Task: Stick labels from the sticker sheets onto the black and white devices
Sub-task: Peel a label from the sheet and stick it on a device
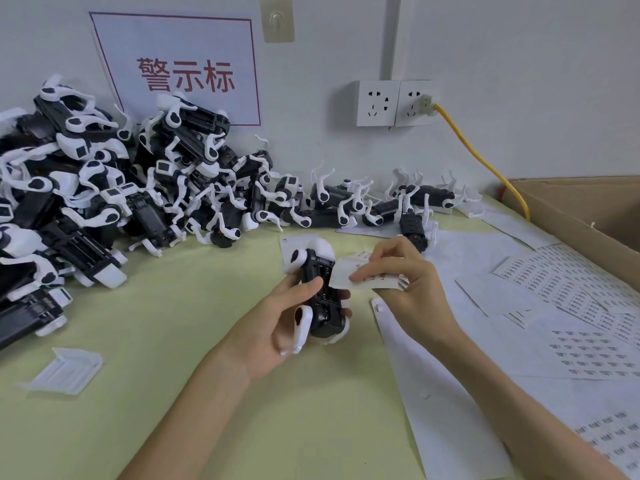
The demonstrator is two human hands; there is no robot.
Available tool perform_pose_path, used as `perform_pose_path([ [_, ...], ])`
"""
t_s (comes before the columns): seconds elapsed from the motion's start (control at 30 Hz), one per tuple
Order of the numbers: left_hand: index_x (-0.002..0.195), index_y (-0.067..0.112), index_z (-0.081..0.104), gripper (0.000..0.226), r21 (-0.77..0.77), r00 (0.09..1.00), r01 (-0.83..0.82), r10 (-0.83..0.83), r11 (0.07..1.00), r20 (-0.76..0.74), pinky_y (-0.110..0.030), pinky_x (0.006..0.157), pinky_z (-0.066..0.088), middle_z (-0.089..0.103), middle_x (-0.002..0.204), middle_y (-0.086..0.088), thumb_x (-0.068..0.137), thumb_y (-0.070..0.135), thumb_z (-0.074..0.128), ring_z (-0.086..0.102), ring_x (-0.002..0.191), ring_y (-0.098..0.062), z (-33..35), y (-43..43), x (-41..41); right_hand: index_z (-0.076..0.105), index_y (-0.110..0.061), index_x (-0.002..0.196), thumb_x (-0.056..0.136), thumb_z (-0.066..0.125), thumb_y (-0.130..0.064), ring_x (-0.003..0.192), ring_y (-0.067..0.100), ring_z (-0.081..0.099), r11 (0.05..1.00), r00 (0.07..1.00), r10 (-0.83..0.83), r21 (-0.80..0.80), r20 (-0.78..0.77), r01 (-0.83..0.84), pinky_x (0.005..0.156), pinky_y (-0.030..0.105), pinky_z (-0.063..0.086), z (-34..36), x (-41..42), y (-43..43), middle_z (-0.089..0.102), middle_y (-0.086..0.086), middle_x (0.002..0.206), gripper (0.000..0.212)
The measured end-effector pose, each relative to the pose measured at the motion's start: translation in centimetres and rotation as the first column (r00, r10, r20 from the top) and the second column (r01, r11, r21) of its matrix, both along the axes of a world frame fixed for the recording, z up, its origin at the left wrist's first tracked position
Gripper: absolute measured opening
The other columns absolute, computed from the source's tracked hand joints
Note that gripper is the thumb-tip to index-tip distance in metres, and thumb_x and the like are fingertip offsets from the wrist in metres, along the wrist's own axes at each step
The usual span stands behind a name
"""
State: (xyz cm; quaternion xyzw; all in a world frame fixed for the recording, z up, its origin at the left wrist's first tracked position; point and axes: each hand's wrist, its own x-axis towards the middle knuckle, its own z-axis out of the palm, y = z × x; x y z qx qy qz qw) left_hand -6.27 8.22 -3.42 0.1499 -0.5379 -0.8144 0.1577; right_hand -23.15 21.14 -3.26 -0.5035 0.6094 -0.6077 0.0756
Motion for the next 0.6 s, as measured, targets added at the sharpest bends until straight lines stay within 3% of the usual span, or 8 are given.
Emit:
perform_pose_path([
  [0.07,0.140,0.025,0.054,0.059,0.100,0.997,-0.006,0.013,0.995,-0.071,-0.025,0.063,0.051,0.075,0.077,-0.015,0.082,0.028,0.070,0.074,0.096,-0.027,0.0,0.2,-0.1,0.080,-0.037,0.090,0.075,0.057,0.003,0.104,0.016,0.055,0.997,0.994,-0.067,0.036,-0.087,0.071,0.093,0.032,0.046,-0.1,0.0,0.1,0.053,-0.007,0.099,0.049],
  [0.13,0.147,0.016,0.049,0.068,0.221,0.989,-0.024,0.054,0.975,-0.134,-0.035,0.088,0.059,0.073,0.113,-0.017,0.082,0.019,0.072,0.072,0.108,-0.029,0.0,-0.1,-0.2,0.080,-0.036,0.099,0.090,0.061,0.001,0.107,0.013,0.056,0.995,0.989,-0.074,0.062,-0.132,0.082,0.094,0.029,0.046,0.0,0.0,0.0,0.054,-0.008,0.103,0.042],
  [0.23,0.137,0.007,0.054,0.068,0.268,0.981,-0.035,0.084,0.963,-0.172,-0.041,0.106,0.051,0.069,0.121,-0.014,0.077,0.016,0.084,0.069,0.115,-0.028,0.2,-0.1,-0.2,0.080,-0.027,0.108,0.095,0.062,0.002,0.110,0.011,0.059,0.991,0.981,-0.004,0.131,-0.193,0.030,0.093,0.022,0.044,0.0,0.1,0.0,0.058,-0.006,0.112,0.036],
  [0.33,0.116,0.007,0.063,0.036,0.192,0.984,-0.121,0.143,0.974,-0.108,-0.035,0.086,0.062,0.073,0.102,-0.011,0.084,0.017,0.076,0.074,0.101,-0.023,-0.1,0.0,-0.6,0.077,-0.026,0.118,0.096,0.062,-0.001,0.104,0.012,0.062,0.979,0.953,0.087,0.204,-0.290,-0.027,0.089,0.027,0.048,-0.4,0.5,-0.1,0.061,-0.008,0.116,0.036],
  [0.43,0.113,0.006,0.062,0.041,0.133,0.981,-0.183,0.190,0.974,-0.036,-0.032,0.073,0.062,0.074,0.090,-0.014,0.077,0.022,0.072,0.074,0.088,-0.021,-0.2,0.2,-0.8,0.076,-0.026,0.120,0.098,0.061,-0.003,0.096,0.014,0.062,0.983,0.947,0.087,0.181,-0.310,-0.031,0.085,0.035,0.051,-0.9,0.8,-0.3,0.061,-0.011,0.112,0.036],
  [0.6,0.108,0.010,0.068,0.038,0.197,0.977,-0.211,0.209,0.957,0.030,-0.028,0.065,0.060,0.070,0.089,-0.008,0.076,0.028,0.076,0.073,0.081,-0.019,0.0,0.2,-0.8,0.064,-0.030,0.138,0.101,0.054,-0.011,0.099,0.012,0.056,0.981,0.918,0.146,0.174,-0.368,-0.086,0.086,0.016,0.041,-1.2,0.8,-0.6,0.055,-0.009,0.110,0.042],
])
